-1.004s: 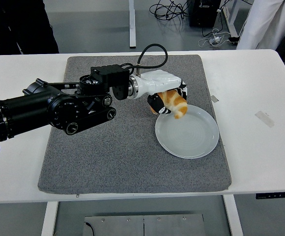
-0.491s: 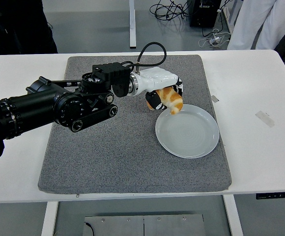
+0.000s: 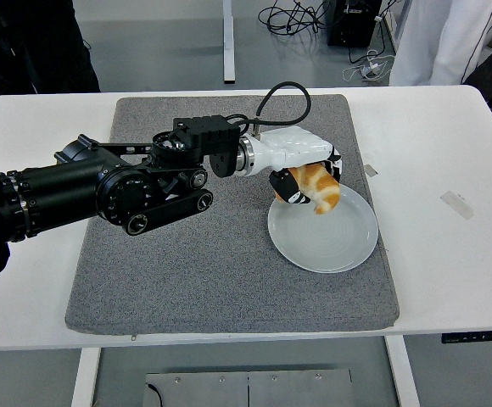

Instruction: Place the bread on the plate

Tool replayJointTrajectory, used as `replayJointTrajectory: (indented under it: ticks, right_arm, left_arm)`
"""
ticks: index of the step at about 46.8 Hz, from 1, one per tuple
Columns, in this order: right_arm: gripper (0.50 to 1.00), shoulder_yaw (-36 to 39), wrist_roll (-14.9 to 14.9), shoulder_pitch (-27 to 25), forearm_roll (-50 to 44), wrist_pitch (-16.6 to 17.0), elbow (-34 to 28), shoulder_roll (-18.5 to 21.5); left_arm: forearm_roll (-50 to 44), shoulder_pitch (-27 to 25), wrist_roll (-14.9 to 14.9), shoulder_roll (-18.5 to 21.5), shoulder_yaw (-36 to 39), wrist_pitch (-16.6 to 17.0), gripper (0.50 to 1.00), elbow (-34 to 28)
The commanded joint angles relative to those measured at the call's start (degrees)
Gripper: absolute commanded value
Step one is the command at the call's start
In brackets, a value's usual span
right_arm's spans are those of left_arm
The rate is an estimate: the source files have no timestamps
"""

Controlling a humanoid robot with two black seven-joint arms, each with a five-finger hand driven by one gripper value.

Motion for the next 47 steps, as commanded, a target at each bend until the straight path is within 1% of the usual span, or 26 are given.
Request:
replayJointTrajectory:
  ticks: [1,7,16,47]
  right_arm:
    - [1.000,0.0,0.0,0.0,0.0,0.0,0.0,0.0]
    - [1.000,0.0,0.0,0.0,0.0,0.0,0.0,0.0]
    - [1.000,0.0,0.0,0.0,0.0,0.0,0.0,0.0]
    - [1.000,0.0,0.0,0.0,0.0,0.0,0.0,0.0]
  left_arm:
    - [0.3,0.3,-0.3,0.0,0.6,0.4,0.500,-0.4]
    - [0.3,0.7,-0.3,0.0,4.6,0.8,0.500,-0.2]
    - [0.4,1.4,-0.3,0.0,4.8,1.6,0.500,0.0]
    - [0.4,3.8,-0.2,0.0,4.9,1.6,0.500,0.2]
